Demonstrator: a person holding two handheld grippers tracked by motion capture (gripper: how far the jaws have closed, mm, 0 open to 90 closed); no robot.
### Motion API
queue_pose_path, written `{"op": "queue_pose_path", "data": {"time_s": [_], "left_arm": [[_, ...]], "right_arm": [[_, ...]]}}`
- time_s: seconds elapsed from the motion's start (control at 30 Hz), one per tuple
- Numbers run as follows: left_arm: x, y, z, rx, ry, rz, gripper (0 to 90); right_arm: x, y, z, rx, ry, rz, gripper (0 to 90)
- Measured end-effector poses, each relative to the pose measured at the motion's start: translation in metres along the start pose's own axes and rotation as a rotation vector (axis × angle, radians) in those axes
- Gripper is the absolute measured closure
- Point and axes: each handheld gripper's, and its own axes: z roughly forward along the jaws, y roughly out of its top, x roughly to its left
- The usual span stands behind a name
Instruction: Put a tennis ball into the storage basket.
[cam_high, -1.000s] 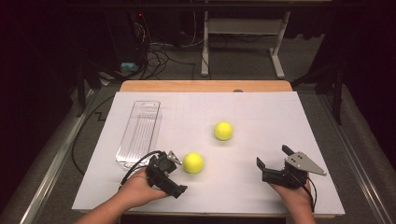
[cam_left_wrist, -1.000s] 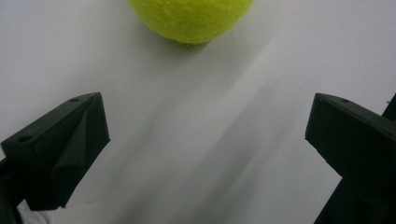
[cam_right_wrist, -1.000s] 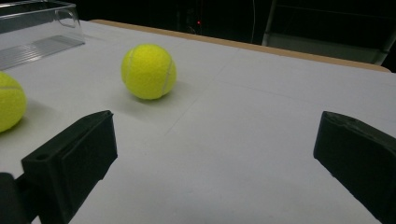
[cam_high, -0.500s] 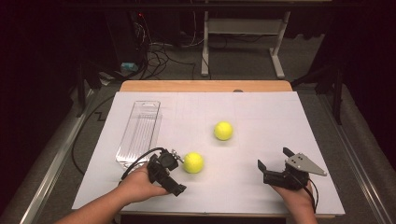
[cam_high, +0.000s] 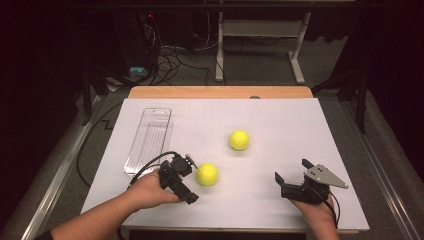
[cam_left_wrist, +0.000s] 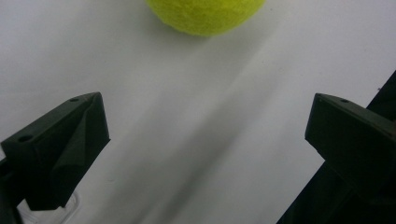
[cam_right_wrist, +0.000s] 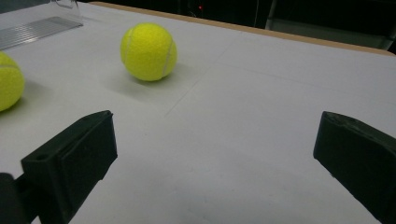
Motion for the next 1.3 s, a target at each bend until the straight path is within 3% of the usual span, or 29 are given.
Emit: {"op": "queue_pose_path", "data": {"time_s": [0.53,1.3], "left_arm": [[0.009,0.014,-0.002,0.031,-0.051,-0.022,0.7],[0.006,0.048,-0.01,0.071,-0.055,0.01,0.6]], "right_arm": [[0.0,0.0,0.0,-0.004,-0.005,0.004,0.0],[0.0,0.0,-0.001,-0.033,-0.01,-0.002,0.0]]}}
